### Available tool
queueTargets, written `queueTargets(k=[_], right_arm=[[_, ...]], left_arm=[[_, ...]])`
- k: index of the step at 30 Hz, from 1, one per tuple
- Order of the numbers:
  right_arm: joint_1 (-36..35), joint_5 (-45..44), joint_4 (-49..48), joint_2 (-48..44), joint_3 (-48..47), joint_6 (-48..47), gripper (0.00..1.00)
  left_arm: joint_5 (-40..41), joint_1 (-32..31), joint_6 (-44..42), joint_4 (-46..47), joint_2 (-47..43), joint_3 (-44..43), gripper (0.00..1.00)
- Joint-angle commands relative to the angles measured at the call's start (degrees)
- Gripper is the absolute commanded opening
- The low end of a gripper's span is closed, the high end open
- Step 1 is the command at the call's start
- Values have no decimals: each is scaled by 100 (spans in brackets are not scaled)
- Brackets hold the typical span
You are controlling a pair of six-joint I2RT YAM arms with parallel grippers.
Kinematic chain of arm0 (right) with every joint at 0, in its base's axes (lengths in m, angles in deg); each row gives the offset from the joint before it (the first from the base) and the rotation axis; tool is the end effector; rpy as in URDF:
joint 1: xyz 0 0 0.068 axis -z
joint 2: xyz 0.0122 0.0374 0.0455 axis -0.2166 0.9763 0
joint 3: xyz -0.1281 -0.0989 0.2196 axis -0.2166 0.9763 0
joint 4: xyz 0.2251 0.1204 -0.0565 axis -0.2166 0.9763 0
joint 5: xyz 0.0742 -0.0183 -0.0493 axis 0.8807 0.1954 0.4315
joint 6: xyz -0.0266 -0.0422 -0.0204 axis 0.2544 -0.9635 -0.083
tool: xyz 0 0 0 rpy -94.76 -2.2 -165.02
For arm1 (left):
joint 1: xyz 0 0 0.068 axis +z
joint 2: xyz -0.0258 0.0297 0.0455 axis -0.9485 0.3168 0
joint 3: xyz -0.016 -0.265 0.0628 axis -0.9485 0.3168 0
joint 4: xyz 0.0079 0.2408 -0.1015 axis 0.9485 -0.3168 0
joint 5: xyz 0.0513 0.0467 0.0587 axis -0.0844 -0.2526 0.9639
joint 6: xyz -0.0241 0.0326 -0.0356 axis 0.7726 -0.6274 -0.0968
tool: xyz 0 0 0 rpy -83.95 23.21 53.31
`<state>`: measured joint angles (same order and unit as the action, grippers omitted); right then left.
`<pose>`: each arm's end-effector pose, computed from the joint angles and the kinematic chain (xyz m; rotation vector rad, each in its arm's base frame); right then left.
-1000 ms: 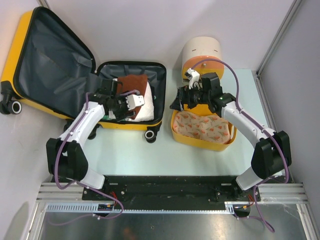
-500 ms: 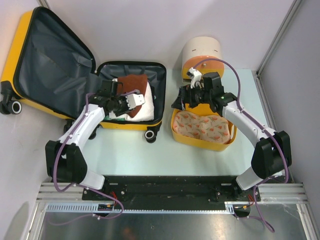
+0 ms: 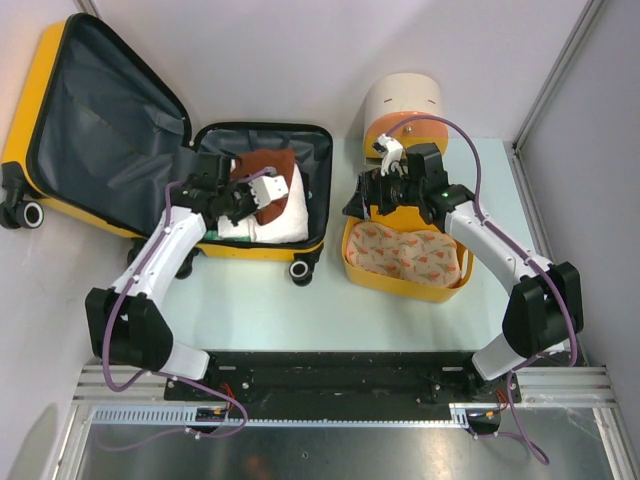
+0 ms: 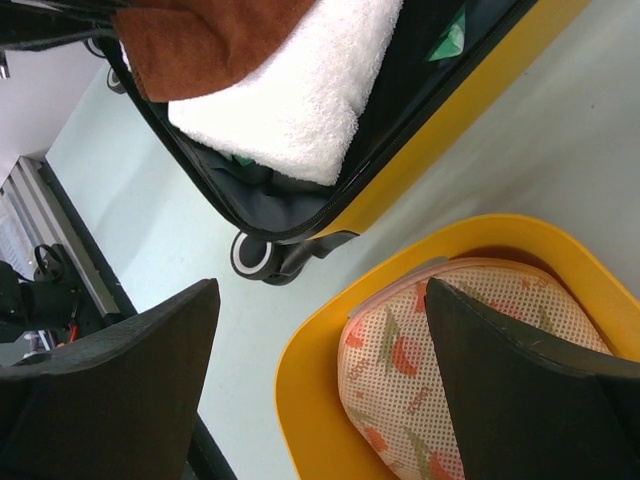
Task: Open, take out, and arrange the luggage
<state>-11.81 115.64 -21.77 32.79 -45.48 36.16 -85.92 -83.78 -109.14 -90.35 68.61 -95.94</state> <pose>0.3193 0.1643 0.3241 -0.6288 2.0457 0.9036 0.3002 -0.0760 0.3112 1.4469 1.8559 0.0170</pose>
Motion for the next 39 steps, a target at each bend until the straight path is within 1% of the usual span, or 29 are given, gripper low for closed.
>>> queueTargets(k=[1, 3, 5, 8, 13, 16, 17, 18, 20, 27, 31, 35, 39], right_arm=[[15, -7, -111, -83, -289, -266, 89], [15, -50, -172, -92, -289, -381, 91], [15, -77, -243, -66, -280, -583, 92], [15, -139, -418, -31, -280, -811, 93], [-12, -104, -910, 39, -193, -1496, 96], [-29, 212, -1437, 48, 44, -1979, 100], [-55, 291, -2004, 31, 184, -2085, 100], [-91, 344, -2245, 39, 403, -2243, 100], [-222, 371, -2640, 127, 484, -2428, 100], [-644, 661, -3081, 619, 554, -2701, 100], [-864, 819, -3608, 847, 669, -2745, 100], [-1110, 1284, -4170, 1041, 669, -2737, 100], [-1452, 1285, -4566, 1269, 651, -2816, 100]], left_arm=[[-377, -6, 600, 137, -185, -592, 0], [-508, 30, 986, 137, -273, -907, 0], [-570, 39, 1172, 129, -467, -1145, 0], [-606, 39, 1410, 129, -757, -1304, 0], [-465, 47, 1586, 102, -1187, -1331, 0], [-491, 47, 1787, 76, -1416, -1410, 0], [-500, 47, 1875, 84, -1477, -1445, 0], [-509, 47, 1937, 76, -1574, -1472, 0], [-492, 47, 2121, 85, -1653, -1524, 0], [-606, 56, 2754, 58, -1952, -1736, 0], [-659, 56, 2851, 58, -2084, -1683, 0], [-693, 56, 2913, 58, -2102, -1656, 0], [-729, 56, 2966, 67, -2102, -1683, 0]])
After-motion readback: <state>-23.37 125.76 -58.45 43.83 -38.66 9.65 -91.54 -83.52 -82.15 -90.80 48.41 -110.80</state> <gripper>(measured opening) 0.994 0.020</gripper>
